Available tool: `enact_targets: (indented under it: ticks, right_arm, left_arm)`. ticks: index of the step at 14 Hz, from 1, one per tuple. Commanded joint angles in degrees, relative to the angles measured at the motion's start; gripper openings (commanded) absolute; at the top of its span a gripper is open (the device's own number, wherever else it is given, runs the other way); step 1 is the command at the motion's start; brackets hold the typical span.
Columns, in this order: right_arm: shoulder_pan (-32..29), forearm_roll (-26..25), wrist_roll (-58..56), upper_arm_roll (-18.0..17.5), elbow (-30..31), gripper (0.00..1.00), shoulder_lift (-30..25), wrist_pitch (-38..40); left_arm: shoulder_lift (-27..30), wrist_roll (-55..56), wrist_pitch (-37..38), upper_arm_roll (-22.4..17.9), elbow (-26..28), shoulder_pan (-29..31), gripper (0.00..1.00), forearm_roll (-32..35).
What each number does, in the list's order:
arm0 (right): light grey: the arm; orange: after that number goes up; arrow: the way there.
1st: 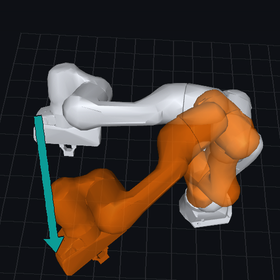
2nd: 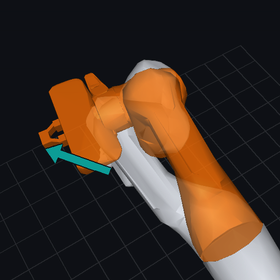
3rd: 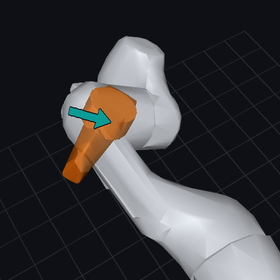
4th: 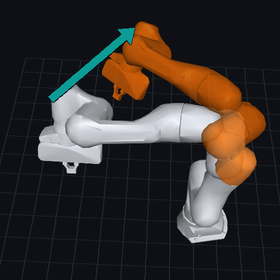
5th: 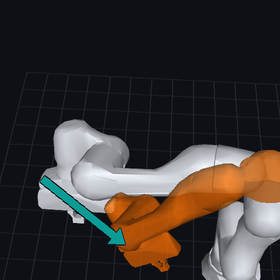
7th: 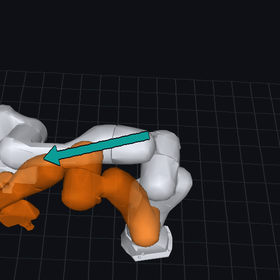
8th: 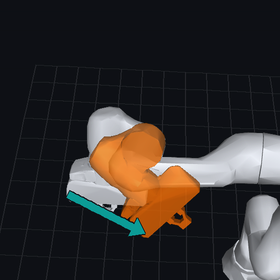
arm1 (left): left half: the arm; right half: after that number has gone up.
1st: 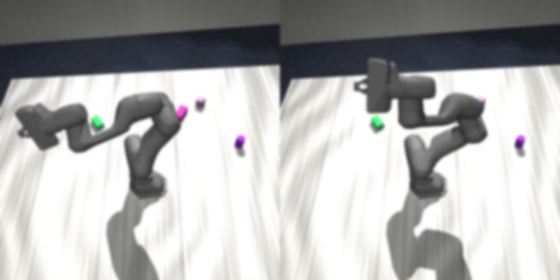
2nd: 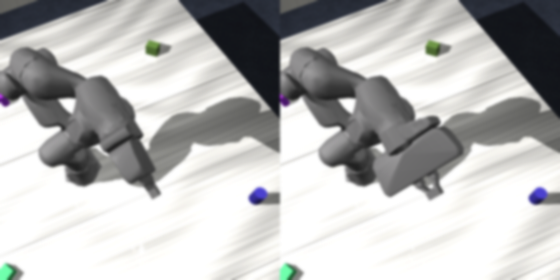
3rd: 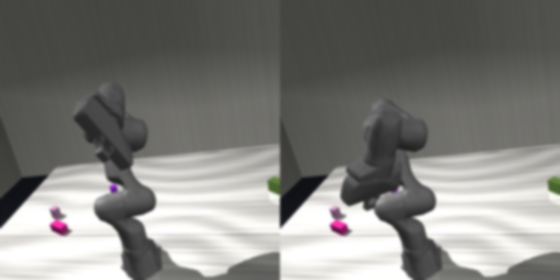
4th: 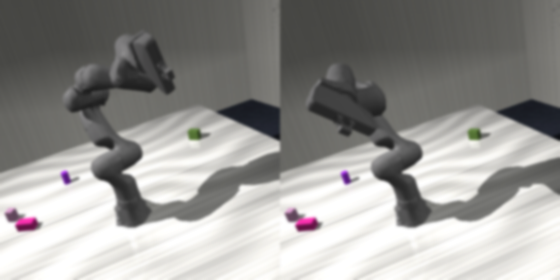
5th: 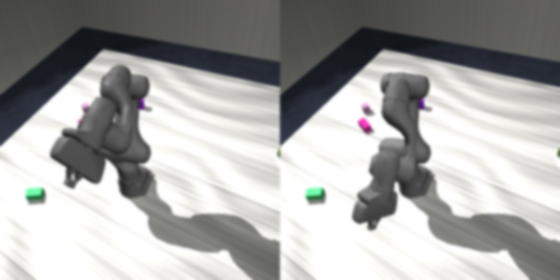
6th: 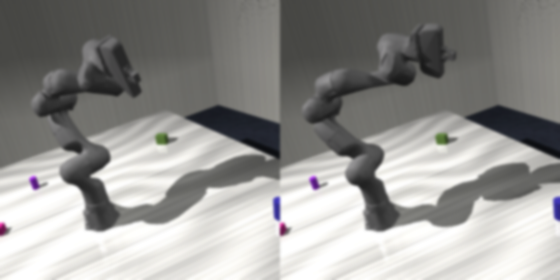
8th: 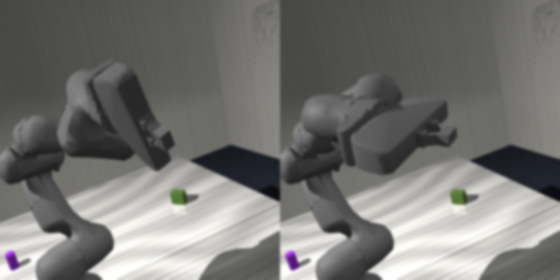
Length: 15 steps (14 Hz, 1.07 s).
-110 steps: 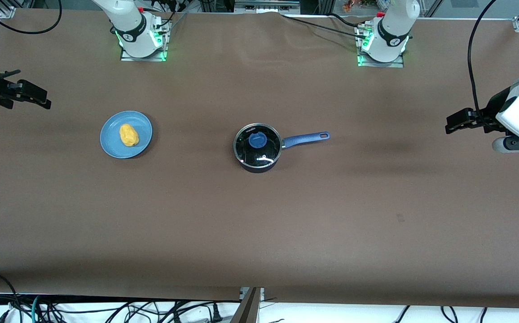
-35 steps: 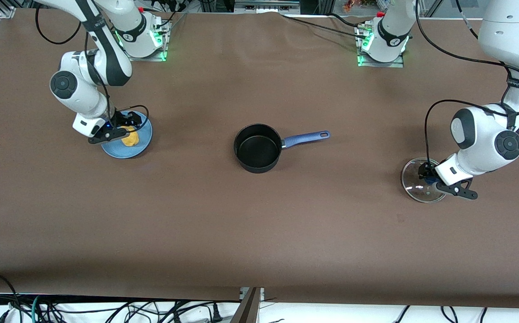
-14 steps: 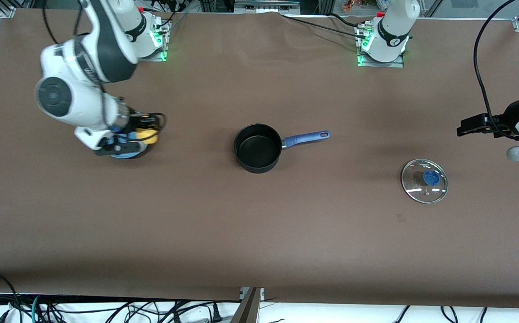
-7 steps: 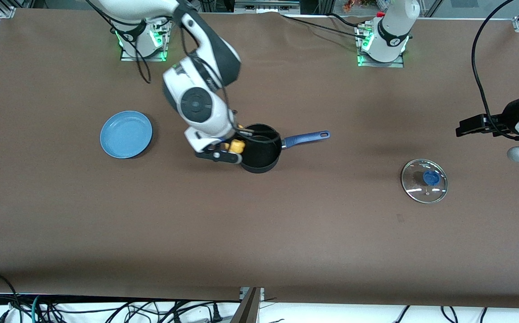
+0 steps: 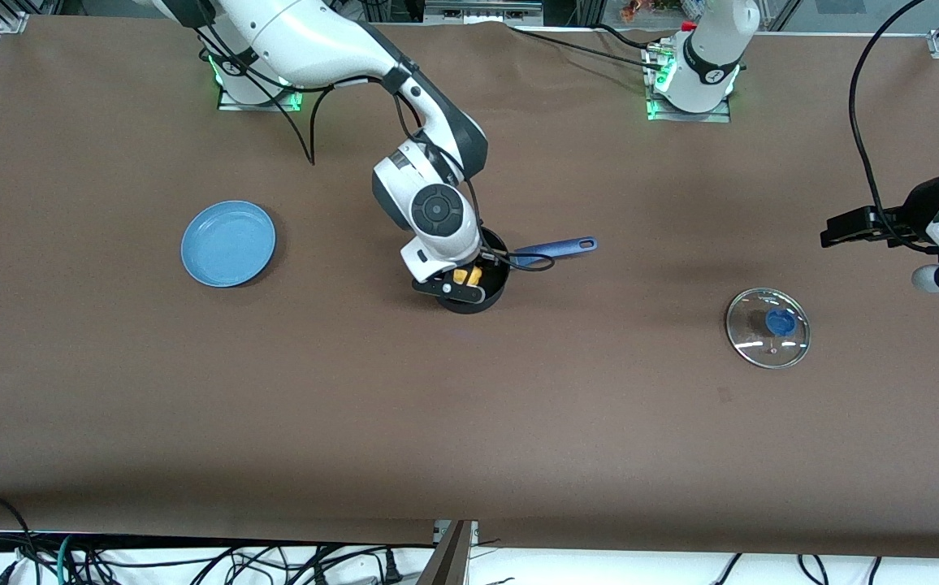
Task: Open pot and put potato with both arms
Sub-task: 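Lower the potato into the pot and open the right gripper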
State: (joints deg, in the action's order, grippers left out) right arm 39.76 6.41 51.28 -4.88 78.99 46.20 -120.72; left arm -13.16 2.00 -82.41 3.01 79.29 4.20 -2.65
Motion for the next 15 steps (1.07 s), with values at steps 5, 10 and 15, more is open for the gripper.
enact_targets:
  ticks: [5, 10, 15]
  right_arm:
    - [1.3, -2.4, 0.9, 0.6, -2.0, 0.31, 3.5, 0.6]
    - [1.3, -2.4, 0.7, 0.7, -2.3, 1.0, 2.7, 0.9]
    - [0.5, -2.4, -0.5, 3.3, -2.4, 1.0, -4.0, 4.2]
  left_arm:
    - [0.6, 0.6, 0.9, 0.2, -0.5, -0.3, 1.0, 3.4]
    - [0.6, 0.5, 0.9, 0.6, -0.5, -0.2, 1.0, 3.4]
    - [0.6, 0.5, 0.9, 0.7, -0.5, -0.2, 1.0, 3.7]
